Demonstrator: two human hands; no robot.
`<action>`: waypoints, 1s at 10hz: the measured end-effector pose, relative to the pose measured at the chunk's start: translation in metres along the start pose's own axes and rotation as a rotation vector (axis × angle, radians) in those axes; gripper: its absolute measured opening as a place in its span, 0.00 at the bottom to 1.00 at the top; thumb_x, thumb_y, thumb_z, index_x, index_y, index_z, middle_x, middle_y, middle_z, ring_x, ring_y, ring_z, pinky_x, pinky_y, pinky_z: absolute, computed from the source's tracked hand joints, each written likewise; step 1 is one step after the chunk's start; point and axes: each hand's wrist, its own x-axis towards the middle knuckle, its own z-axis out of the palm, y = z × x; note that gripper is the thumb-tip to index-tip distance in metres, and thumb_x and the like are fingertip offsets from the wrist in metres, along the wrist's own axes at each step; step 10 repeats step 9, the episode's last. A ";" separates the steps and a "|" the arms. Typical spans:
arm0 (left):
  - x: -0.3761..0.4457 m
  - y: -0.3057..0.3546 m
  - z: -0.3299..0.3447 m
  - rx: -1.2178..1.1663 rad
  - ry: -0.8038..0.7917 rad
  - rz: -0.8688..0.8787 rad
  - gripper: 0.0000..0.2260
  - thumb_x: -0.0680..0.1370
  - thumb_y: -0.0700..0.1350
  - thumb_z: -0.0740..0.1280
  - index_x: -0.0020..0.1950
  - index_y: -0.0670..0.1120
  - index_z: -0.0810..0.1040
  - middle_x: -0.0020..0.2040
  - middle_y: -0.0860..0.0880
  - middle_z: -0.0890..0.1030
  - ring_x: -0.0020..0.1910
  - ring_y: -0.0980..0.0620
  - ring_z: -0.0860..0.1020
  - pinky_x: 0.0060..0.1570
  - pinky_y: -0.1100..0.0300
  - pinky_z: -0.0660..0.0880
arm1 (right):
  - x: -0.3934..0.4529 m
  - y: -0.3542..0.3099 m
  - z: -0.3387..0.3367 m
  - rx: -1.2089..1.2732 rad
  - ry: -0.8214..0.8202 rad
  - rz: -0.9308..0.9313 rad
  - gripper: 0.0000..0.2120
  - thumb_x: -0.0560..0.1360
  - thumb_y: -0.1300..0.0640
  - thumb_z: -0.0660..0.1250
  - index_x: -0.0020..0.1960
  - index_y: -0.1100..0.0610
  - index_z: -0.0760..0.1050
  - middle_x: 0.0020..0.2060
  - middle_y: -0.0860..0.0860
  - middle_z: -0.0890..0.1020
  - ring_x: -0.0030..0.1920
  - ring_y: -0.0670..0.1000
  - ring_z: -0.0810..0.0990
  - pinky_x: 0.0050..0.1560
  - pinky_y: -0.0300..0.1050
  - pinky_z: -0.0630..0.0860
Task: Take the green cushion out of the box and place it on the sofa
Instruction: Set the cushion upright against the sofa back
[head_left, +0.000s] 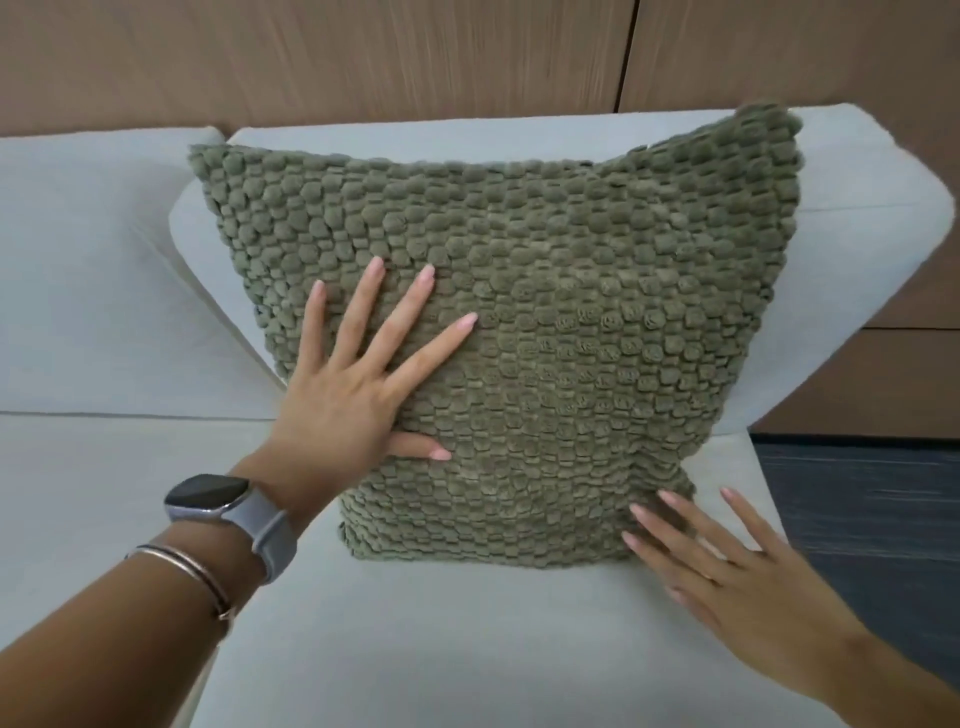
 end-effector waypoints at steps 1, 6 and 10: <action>0.003 0.007 -0.007 -0.035 0.067 -0.052 0.41 0.72 0.72 0.50 0.78 0.53 0.44 0.79 0.46 0.46 0.77 0.47 0.40 0.71 0.39 0.43 | 0.051 -0.010 -0.048 0.130 0.224 0.009 0.25 0.80 0.49 0.51 0.76 0.52 0.58 0.77 0.51 0.57 0.76 0.54 0.54 0.74 0.59 0.47; -0.057 0.003 0.002 -0.042 0.015 -0.062 0.43 0.69 0.67 0.61 0.78 0.54 0.46 0.79 0.49 0.40 0.78 0.45 0.43 0.72 0.42 0.50 | 0.095 0.030 -0.059 0.134 0.317 0.305 0.25 0.81 0.45 0.50 0.77 0.48 0.53 0.78 0.50 0.52 0.77 0.54 0.52 0.72 0.65 0.46; -0.084 0.015 -0.020 -0.356 -0.271 -0.622 0.44 0.69 0.45 0.73 0.77 0.54 0.51 0.78 0.42 0.56 0.76 0.36 0.54 0.70 0.40 0.51 | 0.054 0.006 -0.063 0.320 0.094 0.541 0.26 0.77 0.47 0.53 0.74 0.53 0.63 0.73 0.55 0.67 0.73 0.59 0.60 0.70 0.63 0.51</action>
